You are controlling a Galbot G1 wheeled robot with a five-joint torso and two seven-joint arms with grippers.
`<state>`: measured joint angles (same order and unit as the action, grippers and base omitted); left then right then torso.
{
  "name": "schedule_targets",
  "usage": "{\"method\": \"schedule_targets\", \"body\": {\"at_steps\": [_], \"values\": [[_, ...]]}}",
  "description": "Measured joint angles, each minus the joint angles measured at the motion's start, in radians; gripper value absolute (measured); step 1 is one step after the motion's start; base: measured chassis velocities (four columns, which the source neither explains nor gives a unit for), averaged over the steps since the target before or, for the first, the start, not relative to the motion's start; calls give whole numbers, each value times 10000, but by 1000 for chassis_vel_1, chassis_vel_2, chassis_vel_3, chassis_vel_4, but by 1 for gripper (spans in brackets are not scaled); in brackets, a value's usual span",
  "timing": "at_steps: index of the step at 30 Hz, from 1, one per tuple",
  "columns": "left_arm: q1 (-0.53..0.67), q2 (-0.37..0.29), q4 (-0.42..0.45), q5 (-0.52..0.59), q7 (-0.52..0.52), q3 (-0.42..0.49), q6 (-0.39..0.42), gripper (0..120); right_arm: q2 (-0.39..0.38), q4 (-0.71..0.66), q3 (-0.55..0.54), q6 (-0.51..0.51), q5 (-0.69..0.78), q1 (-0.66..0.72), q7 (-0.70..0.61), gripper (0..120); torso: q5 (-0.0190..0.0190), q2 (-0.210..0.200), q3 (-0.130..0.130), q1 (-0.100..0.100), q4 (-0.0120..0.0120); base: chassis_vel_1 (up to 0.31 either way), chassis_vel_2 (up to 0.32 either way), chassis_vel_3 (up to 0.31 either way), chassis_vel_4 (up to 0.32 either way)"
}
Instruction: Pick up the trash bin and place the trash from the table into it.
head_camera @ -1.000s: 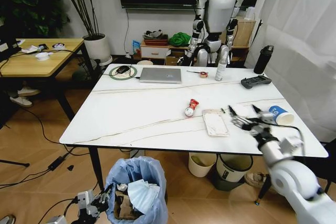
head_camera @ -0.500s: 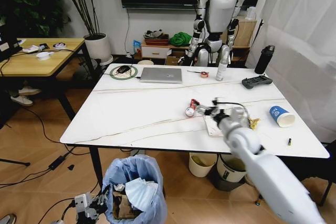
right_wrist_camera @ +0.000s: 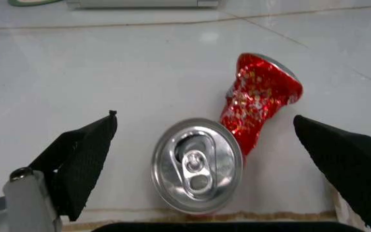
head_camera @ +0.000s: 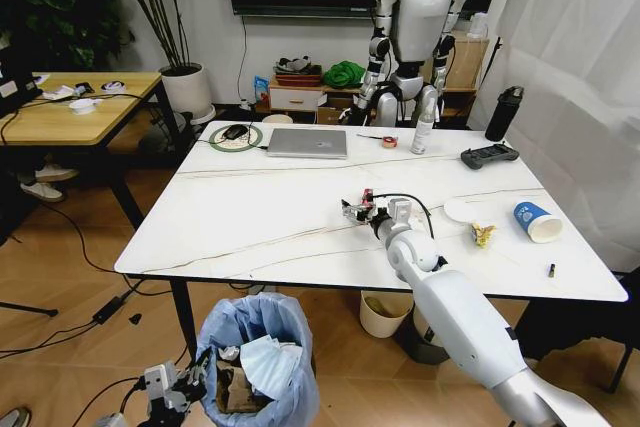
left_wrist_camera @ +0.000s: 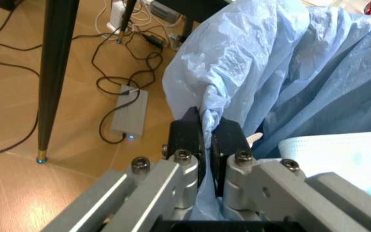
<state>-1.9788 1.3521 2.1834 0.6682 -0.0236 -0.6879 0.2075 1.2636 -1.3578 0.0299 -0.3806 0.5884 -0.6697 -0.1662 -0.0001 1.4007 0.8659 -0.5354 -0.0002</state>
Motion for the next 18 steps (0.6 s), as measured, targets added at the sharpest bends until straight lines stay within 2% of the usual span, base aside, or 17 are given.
{"method": "schedule_targets", "body": {"at_steps": [4,10,12,16,17,18], "values": [[1,-19,21,7,4,-18,0,0,-20,6,-23,-47,-54,-100,-13,99,1,0,0,0,0,0,0,0,0],[16,-44,34,13,11,-21,2,0,13,99,-81,100,-147,-237,-87,75,0,1,-1,1,1,0,0,0,0],[16,-45,34,14,11,-21,2,0,19,105,-81,102,-150,-238,-90,74,0,1,-1,0,1,0,0,0,0],[17,-92,30,17,11,-22,2,0,80,154,-72,111,-196,-259,-117,54,1,1,-1,1,3,0,0,0,0],[17,-92,30,17,11,-22,2,0,80,154,-72,111,-196,-259,-117,54,1,1,-1,1,3,0,0,0,0],[15,-132,30,35,12,-29,1,0,77,164,-47,115,-202,-275,-117,46,1,1,-1,0,3,0,0,0,0]]}}
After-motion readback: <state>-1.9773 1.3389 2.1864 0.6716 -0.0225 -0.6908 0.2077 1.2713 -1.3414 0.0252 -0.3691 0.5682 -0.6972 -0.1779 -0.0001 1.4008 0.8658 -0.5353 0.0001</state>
